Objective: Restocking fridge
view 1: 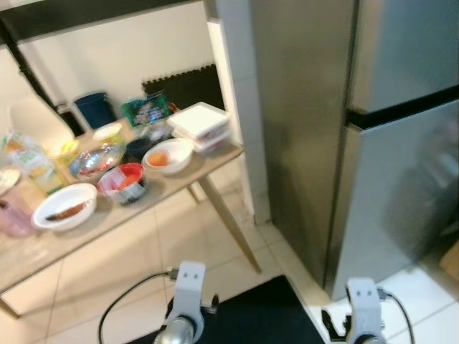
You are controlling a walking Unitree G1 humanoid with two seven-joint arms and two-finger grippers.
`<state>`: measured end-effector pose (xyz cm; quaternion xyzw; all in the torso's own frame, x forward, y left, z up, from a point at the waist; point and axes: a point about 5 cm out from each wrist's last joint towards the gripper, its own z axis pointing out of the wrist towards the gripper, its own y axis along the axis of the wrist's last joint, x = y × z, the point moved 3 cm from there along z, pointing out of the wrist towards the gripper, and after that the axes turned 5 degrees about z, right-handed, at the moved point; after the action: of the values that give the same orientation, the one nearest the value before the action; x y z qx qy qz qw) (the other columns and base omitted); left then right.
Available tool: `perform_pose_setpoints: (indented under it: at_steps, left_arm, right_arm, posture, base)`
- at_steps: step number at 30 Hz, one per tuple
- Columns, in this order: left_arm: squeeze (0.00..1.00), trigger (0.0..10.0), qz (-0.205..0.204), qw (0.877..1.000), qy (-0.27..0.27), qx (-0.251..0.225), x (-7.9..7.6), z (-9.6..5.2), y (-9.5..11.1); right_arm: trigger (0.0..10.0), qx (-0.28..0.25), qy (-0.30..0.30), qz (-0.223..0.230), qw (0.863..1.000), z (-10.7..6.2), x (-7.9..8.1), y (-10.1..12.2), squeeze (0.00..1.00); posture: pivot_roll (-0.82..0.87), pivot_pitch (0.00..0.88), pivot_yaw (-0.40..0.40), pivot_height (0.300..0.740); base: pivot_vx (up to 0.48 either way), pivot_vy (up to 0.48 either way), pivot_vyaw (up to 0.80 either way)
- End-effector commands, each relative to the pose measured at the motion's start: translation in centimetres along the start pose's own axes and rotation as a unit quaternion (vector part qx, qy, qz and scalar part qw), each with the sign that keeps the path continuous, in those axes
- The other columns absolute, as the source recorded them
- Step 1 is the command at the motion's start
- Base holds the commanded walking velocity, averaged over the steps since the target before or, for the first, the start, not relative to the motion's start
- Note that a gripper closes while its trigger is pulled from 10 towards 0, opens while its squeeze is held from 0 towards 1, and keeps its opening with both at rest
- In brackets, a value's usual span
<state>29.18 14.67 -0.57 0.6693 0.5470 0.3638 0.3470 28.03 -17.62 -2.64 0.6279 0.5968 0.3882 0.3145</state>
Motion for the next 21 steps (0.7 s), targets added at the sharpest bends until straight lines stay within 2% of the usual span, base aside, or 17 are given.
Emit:
perform_pose_setpoints:
  at_steps: [1, 18, 21]
  left_arm:
    - [0.00, 10.0, 0.005, 1.000, 0.002, 0.009, 0.32, -0.10, -0.44]
    - [0.00, 10.0, 0.006, 1.000, -0.003, 0.011, 0.14, -0.11, -0.66]
    - [0.00, 10.0, 0.014, 1.000, -0.005, 0.008, 0.03, -0.03, -0.38]
  right_arm:
    - [10.0, 0.005, 0.000, -0.001, 1.000, -0.10, -0.10, -0.36, 0.00]
    - [10.0, 0.009, 0.002, -0.005, 1.000, -0.23, -0.19, -0.72, 0.00]
    - [10.0, 0.010, 0.003, -0.006, 1.000, -0.22, -0.17, -0.72, 0.00]
  posture:
    - [-0.07, 0.104, 0.151, 0.740]
    - [-0.08, 0.092, 0.148, 0.740]
    - [-0.08, 0.091, 0.147, 0.740]
  base:
    - [0.000, 0.480, 0.00]
    - [0.000, 0.480, 0.00]
    - [0.000, 0.000, 0.00]
